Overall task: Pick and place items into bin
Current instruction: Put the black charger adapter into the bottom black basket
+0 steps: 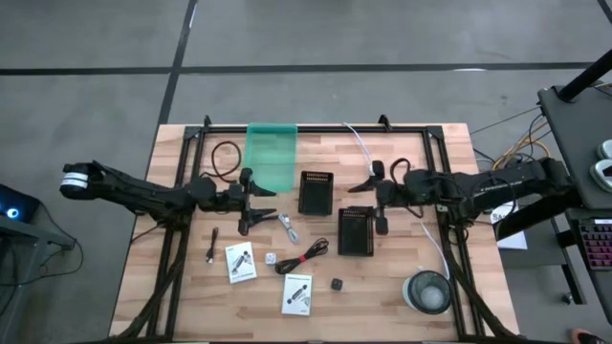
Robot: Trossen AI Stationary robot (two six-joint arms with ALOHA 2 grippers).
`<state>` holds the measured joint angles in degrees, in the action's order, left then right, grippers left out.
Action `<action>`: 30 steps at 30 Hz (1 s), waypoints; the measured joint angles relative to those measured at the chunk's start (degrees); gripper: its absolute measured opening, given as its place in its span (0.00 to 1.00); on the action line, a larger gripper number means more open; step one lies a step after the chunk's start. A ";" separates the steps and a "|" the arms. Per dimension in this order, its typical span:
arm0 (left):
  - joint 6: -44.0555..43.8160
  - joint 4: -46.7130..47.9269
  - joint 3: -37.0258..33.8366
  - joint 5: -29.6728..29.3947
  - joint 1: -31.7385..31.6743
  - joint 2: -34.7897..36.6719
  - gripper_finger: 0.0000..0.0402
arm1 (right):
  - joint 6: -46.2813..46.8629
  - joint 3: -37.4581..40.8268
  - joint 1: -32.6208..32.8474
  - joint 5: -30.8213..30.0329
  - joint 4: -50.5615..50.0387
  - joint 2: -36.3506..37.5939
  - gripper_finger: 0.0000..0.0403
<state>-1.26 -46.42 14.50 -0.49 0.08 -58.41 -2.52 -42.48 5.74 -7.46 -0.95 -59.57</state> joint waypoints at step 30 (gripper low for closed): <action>0.11 -2.57 -0.07 0.04 0.00 -4.26 0.50 | 7.98 -24.56 9.02 4.50 -31.56 -26.24 0.49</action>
<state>-1.15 -48.99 14.44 -0.45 0.08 -62.67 5.46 -67.05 14.76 -2.96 -32.51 -85.81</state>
